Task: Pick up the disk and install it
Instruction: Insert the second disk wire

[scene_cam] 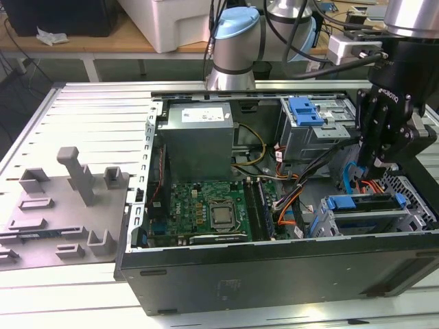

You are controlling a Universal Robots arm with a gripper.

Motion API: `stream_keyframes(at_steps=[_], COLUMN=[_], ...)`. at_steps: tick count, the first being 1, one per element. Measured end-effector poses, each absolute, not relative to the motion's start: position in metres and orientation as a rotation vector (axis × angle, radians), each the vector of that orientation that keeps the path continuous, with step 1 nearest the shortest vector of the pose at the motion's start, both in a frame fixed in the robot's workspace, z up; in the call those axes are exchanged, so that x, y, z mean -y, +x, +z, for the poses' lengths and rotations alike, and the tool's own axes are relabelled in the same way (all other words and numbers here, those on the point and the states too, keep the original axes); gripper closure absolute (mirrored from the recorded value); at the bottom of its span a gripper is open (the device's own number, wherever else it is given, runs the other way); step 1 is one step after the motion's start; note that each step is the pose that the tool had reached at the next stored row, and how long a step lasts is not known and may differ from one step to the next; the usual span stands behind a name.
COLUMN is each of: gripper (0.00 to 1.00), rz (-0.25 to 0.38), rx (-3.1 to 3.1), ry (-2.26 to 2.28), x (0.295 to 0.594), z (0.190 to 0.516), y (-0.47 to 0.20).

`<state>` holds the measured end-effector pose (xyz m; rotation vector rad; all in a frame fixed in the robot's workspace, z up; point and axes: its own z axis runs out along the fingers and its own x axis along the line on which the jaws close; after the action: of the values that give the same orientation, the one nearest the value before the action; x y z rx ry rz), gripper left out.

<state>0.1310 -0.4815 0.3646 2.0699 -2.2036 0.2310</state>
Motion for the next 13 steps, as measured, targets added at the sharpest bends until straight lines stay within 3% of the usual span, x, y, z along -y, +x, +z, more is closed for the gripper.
stream_keyframes(at_steps=[13], gripper=[0.64], rz=[0.218], rx=[2.211], ry=[2.076], x=[0.4848], z=[0.3635], y=[0.1310])
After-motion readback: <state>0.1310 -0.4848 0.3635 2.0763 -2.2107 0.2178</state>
